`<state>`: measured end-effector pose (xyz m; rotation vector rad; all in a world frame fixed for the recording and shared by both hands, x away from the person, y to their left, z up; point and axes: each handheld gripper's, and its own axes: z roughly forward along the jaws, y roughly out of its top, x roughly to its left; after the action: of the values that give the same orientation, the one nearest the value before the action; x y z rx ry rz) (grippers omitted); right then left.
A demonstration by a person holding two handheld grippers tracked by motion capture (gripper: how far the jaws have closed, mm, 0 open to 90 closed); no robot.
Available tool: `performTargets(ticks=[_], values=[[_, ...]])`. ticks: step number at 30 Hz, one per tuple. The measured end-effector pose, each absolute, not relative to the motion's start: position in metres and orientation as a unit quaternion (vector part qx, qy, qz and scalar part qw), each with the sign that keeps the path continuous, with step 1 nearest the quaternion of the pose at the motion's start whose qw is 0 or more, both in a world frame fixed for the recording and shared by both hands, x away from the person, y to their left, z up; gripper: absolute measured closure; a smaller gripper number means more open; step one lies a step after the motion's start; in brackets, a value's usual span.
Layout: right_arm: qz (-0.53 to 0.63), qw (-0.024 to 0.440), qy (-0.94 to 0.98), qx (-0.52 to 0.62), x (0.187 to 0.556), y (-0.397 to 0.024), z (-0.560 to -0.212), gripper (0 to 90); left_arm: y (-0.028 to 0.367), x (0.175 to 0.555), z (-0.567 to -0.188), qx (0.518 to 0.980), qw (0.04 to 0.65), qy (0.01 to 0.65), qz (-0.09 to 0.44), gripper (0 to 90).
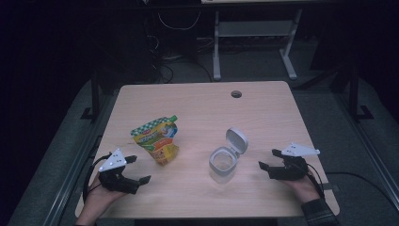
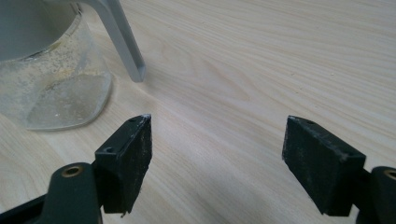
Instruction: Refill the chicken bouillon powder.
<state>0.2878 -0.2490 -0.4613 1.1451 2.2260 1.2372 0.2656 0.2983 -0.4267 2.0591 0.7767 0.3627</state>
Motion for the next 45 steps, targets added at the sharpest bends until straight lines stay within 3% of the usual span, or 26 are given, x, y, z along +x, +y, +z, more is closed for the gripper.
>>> performTargets(ticks=[34,45], values=[[0.428,0.179,0.792,0.397,0.29,-0.246,-0.464,23.8,0.297,0.314,-0.375,0.798,0.504,0.285,0.169,6.4],[0.426,0.181,0.793,0.397,0.289,-0.247,-0.464,23.9,0.28,0.328,-0.367,0.8,0.518,0.261,0.155,15.6]])
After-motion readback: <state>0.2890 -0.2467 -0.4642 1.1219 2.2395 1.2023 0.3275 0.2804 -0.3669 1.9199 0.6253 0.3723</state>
